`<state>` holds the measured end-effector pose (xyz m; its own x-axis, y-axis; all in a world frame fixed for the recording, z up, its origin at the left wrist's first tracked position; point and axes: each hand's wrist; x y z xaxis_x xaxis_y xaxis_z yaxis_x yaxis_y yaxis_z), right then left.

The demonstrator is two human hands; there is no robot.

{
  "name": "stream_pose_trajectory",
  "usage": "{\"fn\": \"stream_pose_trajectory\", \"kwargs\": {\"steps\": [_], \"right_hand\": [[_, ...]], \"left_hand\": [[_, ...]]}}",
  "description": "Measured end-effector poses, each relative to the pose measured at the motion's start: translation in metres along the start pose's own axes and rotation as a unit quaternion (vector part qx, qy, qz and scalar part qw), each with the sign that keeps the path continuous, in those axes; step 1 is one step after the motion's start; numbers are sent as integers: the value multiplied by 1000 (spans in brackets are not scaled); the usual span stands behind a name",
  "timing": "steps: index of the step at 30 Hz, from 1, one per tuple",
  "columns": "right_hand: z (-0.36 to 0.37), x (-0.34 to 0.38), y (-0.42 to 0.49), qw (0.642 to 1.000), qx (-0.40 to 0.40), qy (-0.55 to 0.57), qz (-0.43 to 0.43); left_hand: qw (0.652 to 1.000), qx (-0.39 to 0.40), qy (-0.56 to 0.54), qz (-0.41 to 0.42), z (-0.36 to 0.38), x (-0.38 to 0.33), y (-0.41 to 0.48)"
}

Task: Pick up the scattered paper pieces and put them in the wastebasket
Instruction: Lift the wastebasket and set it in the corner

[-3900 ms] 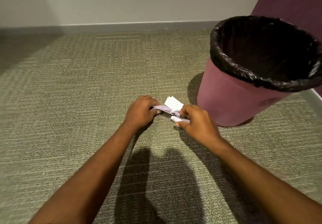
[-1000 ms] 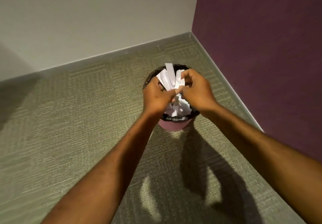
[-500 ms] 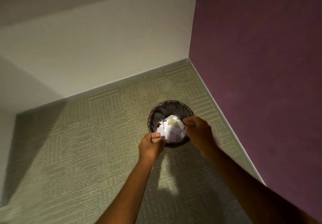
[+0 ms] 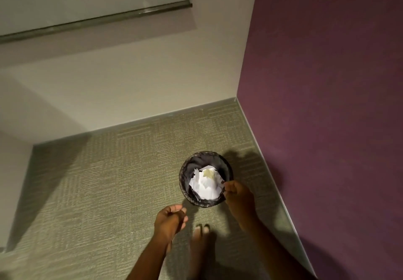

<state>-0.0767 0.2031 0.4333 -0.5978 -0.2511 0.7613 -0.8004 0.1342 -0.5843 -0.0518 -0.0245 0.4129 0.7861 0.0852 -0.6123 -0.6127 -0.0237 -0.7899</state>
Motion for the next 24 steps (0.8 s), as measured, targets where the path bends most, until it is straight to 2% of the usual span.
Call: {"fn": "stream_pose_trajectory", "kwargs": {"steps": [5, 10, 16, 20, 24], "right_hand": [[3, -9, 41, 999, -40, -22, 19], [18, -27, 95, 993, -55, -34, 94], [32, -58, 148, 984, -80, -31, 156], [34, -87, 171, 971, -52, -52, 229], [35, -108, 181, 963, -29, -68, 260]], "left_hand": [[999, -26, 15, -17, -3, -6, 50], [997, -22, 51, -44, -9, -7, 109], [984, -53, 154, -66, -19, -10, 174], [984, -25, 164, -66, -20, -12, 202], [978, -9, 195, -73, -12, -12, 213]]}}
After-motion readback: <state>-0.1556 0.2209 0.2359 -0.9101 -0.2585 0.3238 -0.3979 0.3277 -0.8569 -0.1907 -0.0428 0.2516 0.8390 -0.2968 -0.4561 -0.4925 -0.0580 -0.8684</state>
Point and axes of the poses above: each hand's wrist, its own y-axis towards the middle knuckle, its own z-axis out of the palm, x = y × z, and after that the axes turned 12 degrees about x, right-handed
